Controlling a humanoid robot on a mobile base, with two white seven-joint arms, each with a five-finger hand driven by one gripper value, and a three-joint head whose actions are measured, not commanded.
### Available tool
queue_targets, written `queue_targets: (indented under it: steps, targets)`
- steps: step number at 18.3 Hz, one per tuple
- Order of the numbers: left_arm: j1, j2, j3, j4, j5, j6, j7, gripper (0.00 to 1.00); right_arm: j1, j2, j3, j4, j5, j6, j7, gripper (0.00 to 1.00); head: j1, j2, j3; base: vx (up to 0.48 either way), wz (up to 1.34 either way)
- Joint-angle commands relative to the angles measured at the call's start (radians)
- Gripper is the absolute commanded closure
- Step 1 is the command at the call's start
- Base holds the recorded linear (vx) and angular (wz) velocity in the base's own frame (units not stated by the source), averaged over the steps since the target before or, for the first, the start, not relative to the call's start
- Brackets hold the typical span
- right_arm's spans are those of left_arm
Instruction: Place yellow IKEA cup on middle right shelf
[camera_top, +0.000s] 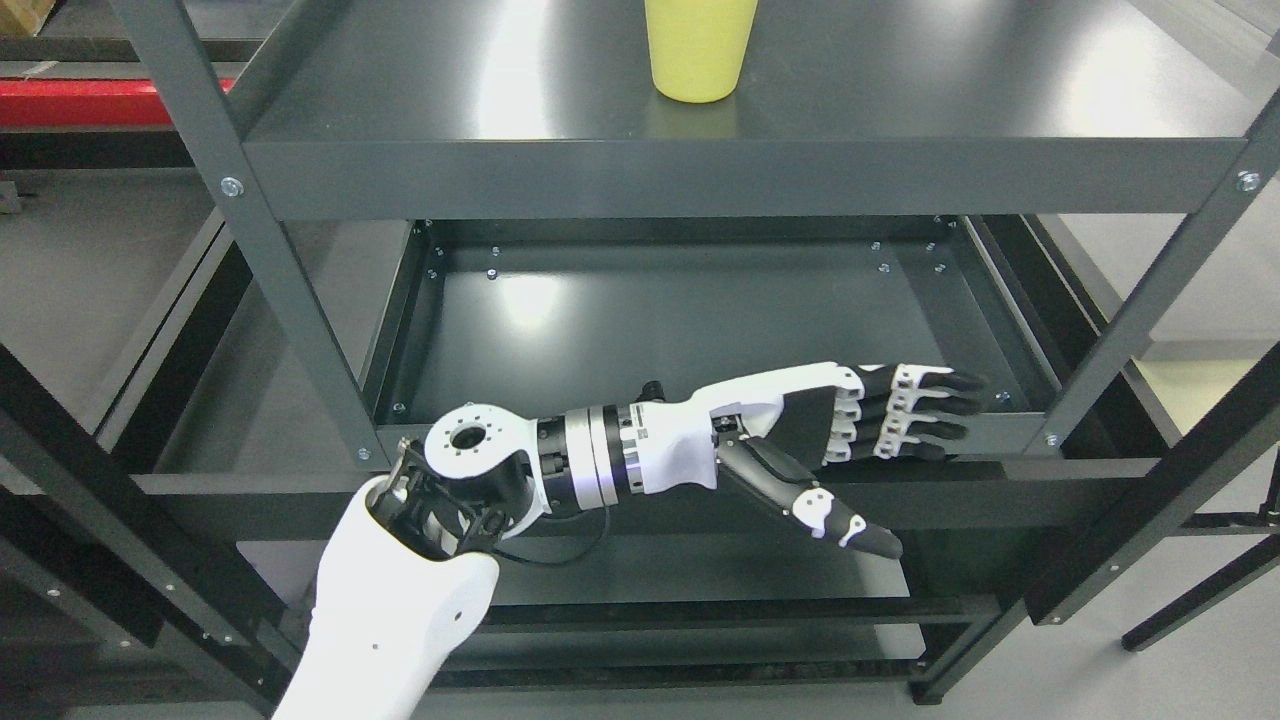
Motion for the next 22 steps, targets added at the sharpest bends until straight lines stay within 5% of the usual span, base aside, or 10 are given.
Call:
queue_targets:
  steps: [1, 4, 15, 22]
  targets:
    - [0.166, 0.017, 0.034, 0.16, -0.328, -0.358, 0.377, 0.02, 0.014, -0.017, 0.017, 0.0, -0.025, 0.001, -0.001, 0.01, 0.0, 0.0, 0.0, 0.0, 0.0]
    - [0.227, 0.017, 0.069, 0.154, -0.396, -0.4, 0.689, 0.01, 0.014, -0.017, 0.017, 0.0, -0.025, 0.001, -0.001, 0.01, 0.0, 0.0, 0.0, 0.0, 0.0]
    - [0.427, 0.017, 0.284, -0.108, -0.393, -0.38, 0.587, 0.01, 0.014, -0.017, 0.017, 0.0, -0.025, 0.001, -0.001, 0.01, 0.0, 0.0, 0.0, 0.0, 0.0]
    - [0.37, 0.017, 0.4, -0.108, -0.393, -0.317, 0.59, 0.01, 0.014, -0.017, 0.017, 0.0, -0.025, 0.001, -0.001, 0.01, 0.0, 0.0, 0.0, 0.0, 0.0]
